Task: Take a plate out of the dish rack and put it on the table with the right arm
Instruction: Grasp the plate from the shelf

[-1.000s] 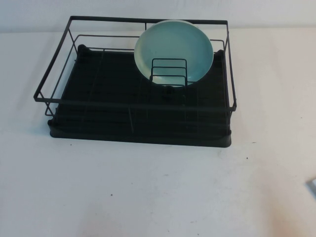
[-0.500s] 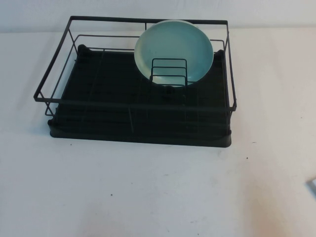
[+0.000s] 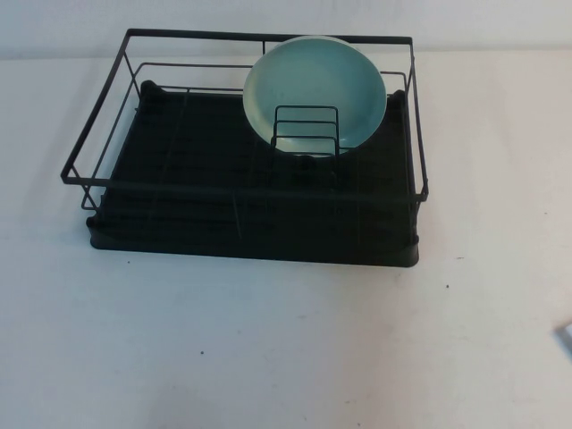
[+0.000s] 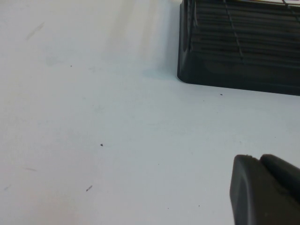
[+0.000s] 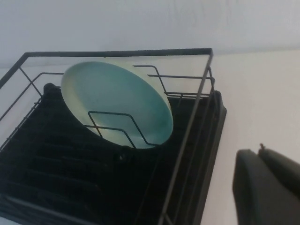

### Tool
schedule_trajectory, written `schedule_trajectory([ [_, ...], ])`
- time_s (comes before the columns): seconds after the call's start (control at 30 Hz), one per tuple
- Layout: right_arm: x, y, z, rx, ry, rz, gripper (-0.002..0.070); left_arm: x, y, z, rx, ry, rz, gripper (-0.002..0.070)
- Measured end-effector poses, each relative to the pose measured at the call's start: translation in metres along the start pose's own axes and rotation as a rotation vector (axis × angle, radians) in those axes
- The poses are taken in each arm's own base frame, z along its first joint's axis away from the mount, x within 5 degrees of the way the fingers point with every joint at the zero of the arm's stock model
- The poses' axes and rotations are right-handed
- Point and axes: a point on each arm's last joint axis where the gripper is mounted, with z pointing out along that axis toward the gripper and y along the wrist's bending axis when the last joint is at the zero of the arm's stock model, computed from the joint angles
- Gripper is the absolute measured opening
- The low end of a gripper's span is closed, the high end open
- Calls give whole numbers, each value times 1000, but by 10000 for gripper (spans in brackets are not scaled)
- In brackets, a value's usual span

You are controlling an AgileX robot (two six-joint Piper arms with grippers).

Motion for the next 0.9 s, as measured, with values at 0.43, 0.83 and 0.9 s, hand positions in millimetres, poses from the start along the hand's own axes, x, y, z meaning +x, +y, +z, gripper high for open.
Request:
schedule_trajectory([
  [0.43,-56,-14,160,-292,223,-166,-17,0,0,0,0,0,0,-3],
  [0.83,-58,10,225,-451,304,-359,160,0,0,0,0,0,0,-3],
  [0.9,-59,11,227,-449,295,-372,249,0,0,0,0,0,0,-3],
])
